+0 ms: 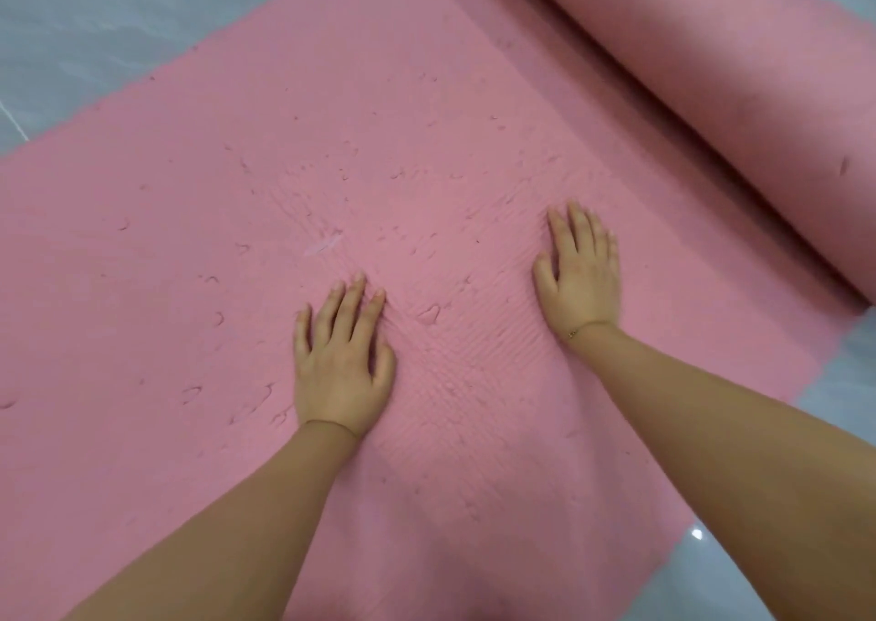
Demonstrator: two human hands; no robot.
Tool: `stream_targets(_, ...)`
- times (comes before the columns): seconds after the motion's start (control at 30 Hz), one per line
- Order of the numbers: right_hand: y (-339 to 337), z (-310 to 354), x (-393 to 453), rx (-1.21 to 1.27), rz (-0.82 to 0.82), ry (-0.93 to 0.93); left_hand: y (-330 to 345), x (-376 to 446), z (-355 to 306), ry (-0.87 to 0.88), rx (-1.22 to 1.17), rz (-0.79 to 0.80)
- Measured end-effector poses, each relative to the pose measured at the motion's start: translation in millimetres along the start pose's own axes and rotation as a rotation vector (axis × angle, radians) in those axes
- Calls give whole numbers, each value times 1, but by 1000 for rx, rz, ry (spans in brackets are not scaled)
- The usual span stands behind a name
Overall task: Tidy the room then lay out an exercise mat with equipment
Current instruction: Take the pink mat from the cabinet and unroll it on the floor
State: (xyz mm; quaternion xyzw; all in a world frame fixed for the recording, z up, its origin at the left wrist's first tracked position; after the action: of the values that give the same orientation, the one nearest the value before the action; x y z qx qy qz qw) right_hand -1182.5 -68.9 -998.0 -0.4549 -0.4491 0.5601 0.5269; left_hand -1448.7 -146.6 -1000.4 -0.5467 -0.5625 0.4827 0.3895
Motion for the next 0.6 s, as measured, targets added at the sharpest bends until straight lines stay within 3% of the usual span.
stream_targets(0.27,3,-6,5,54,-23,140,4,13,-19,38,97,72)
stream_targets(0.47,-2,-1,6,78,-1,159,13,159,-134,337,-26,177)
stream_targets(0.6,0,-7,8,109,12,177,27,248,-205,240,0,107)
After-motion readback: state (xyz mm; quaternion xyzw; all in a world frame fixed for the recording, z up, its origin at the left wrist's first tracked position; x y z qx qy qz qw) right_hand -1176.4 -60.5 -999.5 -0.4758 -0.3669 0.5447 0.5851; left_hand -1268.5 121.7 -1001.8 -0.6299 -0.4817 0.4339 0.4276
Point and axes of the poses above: each hand's wrist, its own x-axis towards the middle knuckle, its own y-axis out of the palm, z = x × y, the point moved 1 cm from there along x, towards the middle knuckle, and after that the axes turned 9 degrees about -y, right-handed, at the moved point
